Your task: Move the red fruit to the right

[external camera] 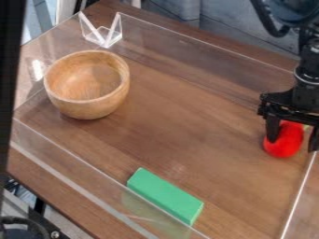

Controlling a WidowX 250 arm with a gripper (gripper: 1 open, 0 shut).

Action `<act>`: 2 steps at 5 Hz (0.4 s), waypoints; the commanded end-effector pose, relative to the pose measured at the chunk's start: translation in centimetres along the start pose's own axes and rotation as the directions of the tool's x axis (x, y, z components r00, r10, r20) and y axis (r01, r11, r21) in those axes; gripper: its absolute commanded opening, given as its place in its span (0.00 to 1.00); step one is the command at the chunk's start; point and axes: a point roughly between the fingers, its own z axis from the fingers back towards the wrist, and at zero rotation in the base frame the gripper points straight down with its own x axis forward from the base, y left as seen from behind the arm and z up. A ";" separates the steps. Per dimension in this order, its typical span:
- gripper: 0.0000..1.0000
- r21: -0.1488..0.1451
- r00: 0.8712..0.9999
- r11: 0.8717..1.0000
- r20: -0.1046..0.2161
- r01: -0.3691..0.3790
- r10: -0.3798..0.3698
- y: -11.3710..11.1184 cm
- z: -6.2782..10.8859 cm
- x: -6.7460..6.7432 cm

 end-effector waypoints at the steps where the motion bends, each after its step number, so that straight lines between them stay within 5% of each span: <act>1: 1.00 0.000 0.999 0.999 0.014 0.051 -0.051 -0.8 -0.4 -1.0; 2: 1.00 0.009 0.997 0.997 0.013 0.080 -0.080 -0.4 -0.9 -1.9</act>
